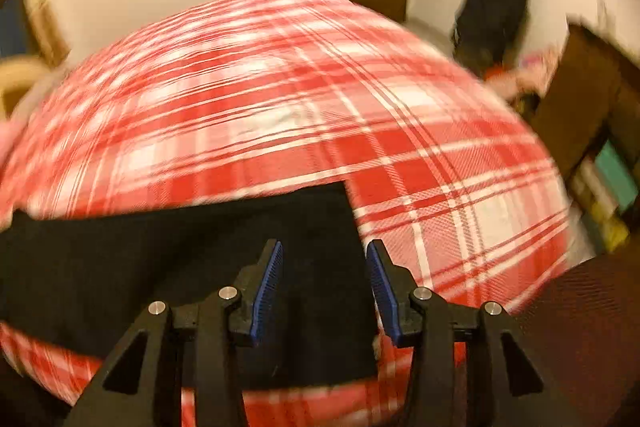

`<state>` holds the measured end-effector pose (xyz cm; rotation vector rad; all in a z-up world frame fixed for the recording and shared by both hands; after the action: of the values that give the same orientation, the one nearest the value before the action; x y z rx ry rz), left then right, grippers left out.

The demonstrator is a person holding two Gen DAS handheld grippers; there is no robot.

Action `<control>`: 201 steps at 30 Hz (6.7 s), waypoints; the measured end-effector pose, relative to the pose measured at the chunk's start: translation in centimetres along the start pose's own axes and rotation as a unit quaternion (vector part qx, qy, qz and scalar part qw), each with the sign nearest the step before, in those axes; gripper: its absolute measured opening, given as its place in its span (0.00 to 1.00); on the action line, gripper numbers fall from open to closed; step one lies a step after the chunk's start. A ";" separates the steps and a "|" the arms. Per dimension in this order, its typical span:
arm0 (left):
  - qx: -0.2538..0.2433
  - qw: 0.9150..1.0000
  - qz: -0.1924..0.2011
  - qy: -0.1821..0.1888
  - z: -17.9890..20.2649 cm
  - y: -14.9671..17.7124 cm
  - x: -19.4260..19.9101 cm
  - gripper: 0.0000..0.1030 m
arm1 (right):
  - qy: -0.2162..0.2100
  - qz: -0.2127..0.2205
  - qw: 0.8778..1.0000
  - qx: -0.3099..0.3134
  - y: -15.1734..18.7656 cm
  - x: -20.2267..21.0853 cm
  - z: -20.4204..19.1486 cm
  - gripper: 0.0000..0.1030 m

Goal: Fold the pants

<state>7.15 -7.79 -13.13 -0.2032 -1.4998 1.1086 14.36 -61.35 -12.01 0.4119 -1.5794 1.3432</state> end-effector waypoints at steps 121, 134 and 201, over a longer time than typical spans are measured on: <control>0.307 0.895 0.031 -0.321 -23.9 16.7 19.1 0.93 | -0.286 0.062 0.848 0.442 19.8 12.9 -45.1 0.52; 0.279 0.863 0.093 -0.411 -20.0 15.1 22.5 0.94 | -0.295 0.053 0.872 0.387 18.7 12.6 -43.5 0.57; 0.159 0.985 0.067 0.024 -1.5 -2.0 -0.4 0.94 | -0.146 0.064 0.969 0.190 6.5 10.1 -19.6 0.11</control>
<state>9.42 -8.40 -12.18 -0.1075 -1.2602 1.4242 13.62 -38.55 -9.16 0.7829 -1.6018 1.7578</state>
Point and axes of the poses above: each gripper's, at about its wrist camera, not at the fingertips, and x roughly against the way its jaws point, z to its right, y to its underside, the point moved 1 cm from there along -x, roughly the way its jaws point, and after that the axes turned 11 degrees about y, right-handed, at the moved point
